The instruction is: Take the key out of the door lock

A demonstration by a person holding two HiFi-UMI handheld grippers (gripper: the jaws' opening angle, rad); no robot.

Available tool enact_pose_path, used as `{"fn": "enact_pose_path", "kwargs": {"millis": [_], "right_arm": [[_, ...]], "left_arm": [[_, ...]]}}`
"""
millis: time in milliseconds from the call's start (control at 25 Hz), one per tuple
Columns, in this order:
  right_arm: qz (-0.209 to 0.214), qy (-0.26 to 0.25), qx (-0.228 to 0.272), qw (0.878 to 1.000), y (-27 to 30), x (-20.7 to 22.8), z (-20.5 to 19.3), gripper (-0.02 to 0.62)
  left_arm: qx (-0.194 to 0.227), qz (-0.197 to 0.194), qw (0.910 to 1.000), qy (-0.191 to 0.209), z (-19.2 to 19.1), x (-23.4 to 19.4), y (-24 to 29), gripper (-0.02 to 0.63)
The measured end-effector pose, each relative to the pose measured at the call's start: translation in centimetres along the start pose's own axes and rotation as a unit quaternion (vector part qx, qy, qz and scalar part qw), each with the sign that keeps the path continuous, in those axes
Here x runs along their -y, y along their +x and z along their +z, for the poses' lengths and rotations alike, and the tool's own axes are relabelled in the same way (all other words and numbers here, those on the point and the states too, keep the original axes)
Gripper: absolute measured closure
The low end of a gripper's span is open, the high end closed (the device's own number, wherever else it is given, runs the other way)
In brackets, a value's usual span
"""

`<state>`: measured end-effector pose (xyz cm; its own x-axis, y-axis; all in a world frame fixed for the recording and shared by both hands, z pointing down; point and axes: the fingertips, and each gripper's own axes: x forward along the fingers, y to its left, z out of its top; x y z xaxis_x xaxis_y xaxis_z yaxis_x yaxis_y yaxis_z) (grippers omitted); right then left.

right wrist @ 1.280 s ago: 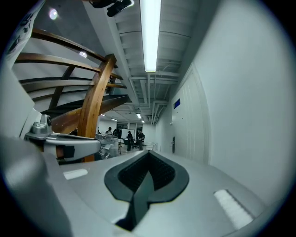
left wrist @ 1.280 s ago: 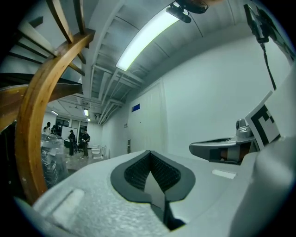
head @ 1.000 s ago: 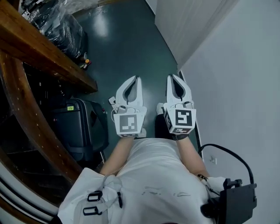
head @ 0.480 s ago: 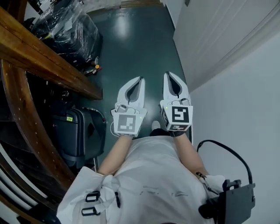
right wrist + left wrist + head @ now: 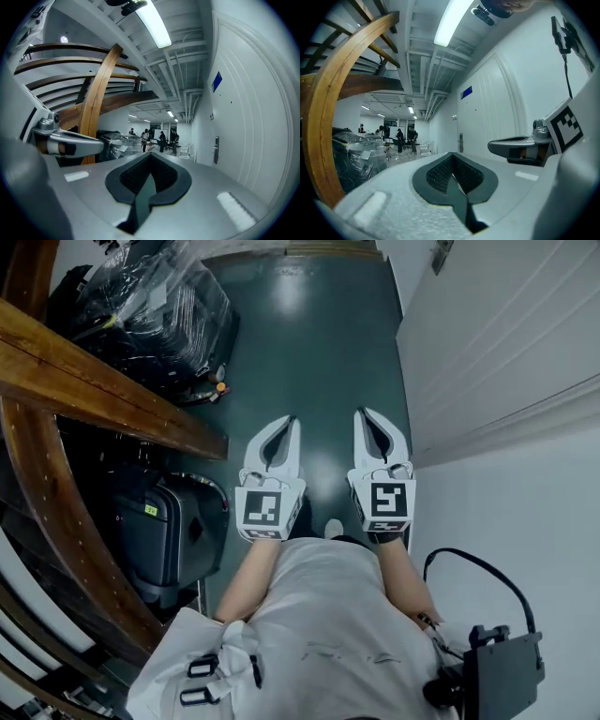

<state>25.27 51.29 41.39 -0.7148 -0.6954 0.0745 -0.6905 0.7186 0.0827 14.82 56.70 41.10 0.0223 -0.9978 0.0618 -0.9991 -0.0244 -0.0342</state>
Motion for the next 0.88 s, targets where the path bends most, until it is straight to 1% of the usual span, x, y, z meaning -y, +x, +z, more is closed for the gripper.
{"fn": "enact_pose_path", "kwargs": {"millis": [120, 200, 280, 360, 440, 520, 600, 720, 800, 880], "right_arm": [[0.006, -0.006, -0.006, 1.0, 4.5, 0.1, -1.0, 0.589], [0.003, -0.004, -0.014, 1.0, 8.2, 0.5, -1.6, 0.589], [-0.002, 0.0, -0.024, 1.0, 12.3, 1.5, -2.1, 0.589], [-0.005, -0.005, -0.023, 1.0, 16.7, 2.5, -1.2, 0.589], [-0.007, -0.021, -0.012, 1.0, 21.1, 2.5, 0.8, 0.589], [0.0, -0.042, 0.004, 0.999, 25.2, 1.6, 2.6, 0.589], [0.02, -0.052, 0.015, 0.998, 29.0, 0.0, 3.5, 0.589], [0.043, -0.046, 0.002, 0.998, 33.6, -1.9, 2.7, 0.589], [0.048, -0.037, -0.011, 0.998, 36.1, -2.0, 2.2, 0.589], [0.05, -0.032, -0.013, 0.998, 38.6, -1.4, 2.1, 0.589]], "left_arm": [[-0.001, -0.002, 0.9998, -0.019, -0.9, -3.4, 3.9, 0.606], [0.006, -0.013, 0.9995, -0.029, -1.7, -5.8, 7.1, 0.606], [0.017, -0.022, 0.9991, -0.033, -1.5, -8.5, 10.9, 0.606], [0.031, -0.022, 0.9989, -0.028, -0.1, -11.8, 14.4, 0.606], [0.049, -0.021, 0.9985, -0.011, 2.0, -15.6, 17.0, 0.606], [0.067, -0.022, 0.9975, 0.004, 3.9, -18.9, 19.1, 0.606], [0.077, -0.018, 0.9968, 0.011, 4.9, -21.9, 21.3, 0.605], [0.077, -0.025, 0.9967, -0.009, 4.9, -25.0, 24.4, 0.604], [0.068, -0.029, 0.9971, -0.019, 4.0, -26.2, 25.8, 0.604], [0.057, -0.024, 0.9976, -0.031, 2.8, -27.7, 27.3, 0.604]]}}
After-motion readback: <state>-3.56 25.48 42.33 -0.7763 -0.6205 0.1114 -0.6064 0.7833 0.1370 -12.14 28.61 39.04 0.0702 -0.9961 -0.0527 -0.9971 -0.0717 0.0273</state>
